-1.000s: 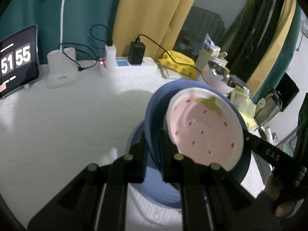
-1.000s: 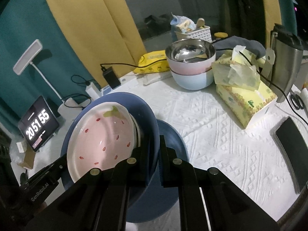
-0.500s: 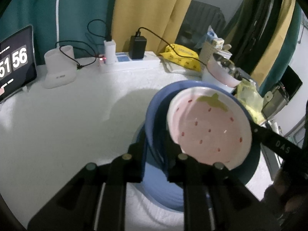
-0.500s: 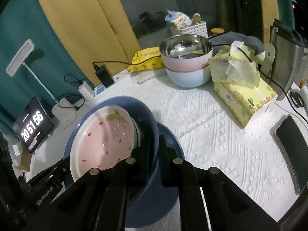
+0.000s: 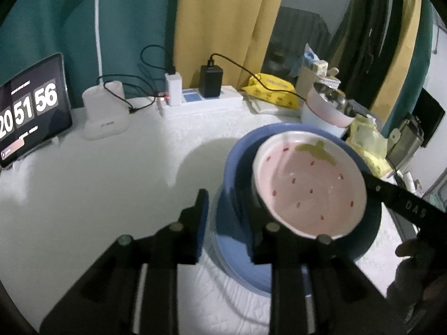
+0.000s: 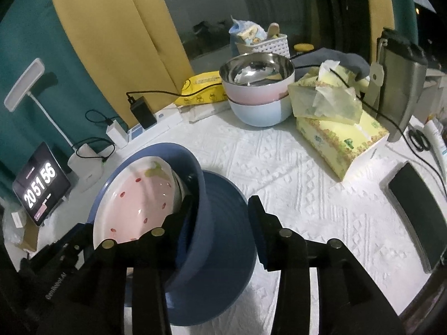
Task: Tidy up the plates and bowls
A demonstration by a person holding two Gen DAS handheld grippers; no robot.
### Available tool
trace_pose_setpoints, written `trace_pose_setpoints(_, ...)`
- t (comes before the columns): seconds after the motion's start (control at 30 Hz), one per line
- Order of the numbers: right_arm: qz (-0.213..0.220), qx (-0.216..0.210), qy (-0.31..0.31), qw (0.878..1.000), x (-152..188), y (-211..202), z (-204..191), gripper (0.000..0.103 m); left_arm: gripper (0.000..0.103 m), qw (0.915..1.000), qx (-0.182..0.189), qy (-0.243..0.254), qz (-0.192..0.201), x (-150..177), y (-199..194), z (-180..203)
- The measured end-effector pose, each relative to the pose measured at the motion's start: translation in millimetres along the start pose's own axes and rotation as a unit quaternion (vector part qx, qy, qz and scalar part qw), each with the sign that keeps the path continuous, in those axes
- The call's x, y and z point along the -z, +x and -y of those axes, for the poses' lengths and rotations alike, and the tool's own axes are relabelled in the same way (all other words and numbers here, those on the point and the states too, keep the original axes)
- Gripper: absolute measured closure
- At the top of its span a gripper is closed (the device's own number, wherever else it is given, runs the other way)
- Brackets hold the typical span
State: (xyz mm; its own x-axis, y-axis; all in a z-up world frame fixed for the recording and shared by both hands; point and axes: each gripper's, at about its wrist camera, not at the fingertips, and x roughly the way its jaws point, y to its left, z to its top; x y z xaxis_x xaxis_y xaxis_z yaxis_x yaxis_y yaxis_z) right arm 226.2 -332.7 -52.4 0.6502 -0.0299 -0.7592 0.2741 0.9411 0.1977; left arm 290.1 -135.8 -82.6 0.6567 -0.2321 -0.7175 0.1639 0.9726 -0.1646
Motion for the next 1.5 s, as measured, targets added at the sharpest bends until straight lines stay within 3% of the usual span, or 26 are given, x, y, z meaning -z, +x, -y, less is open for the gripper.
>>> trace_pose_setpoints(0.07, 0.001, 0.003, -0.002, 1.000, 1.2, -2.6, -0.9, 0.059, 0.053, 1.0000, 0.002, -0.005, 0.001, 1.8, -3.4, -2.1)
trace_pose_setpoints(0.2, 0.004, 0.006, 0.000, 1.000, 4.3, -9.4, -1.3, 0.055, 0.052, 0.9999, 0.005, -0.009, 0.006, 4.9, -11.6, -4.3)
trace_pose_setpoints(1.5, 0.048, -0.003, -0.027, 0.998, 66.0, -97.2, -32.4, 0.055, 0.046, 0.9965, 0.031, 0.001, 0.078, 63.4, -122.5, -20.7)
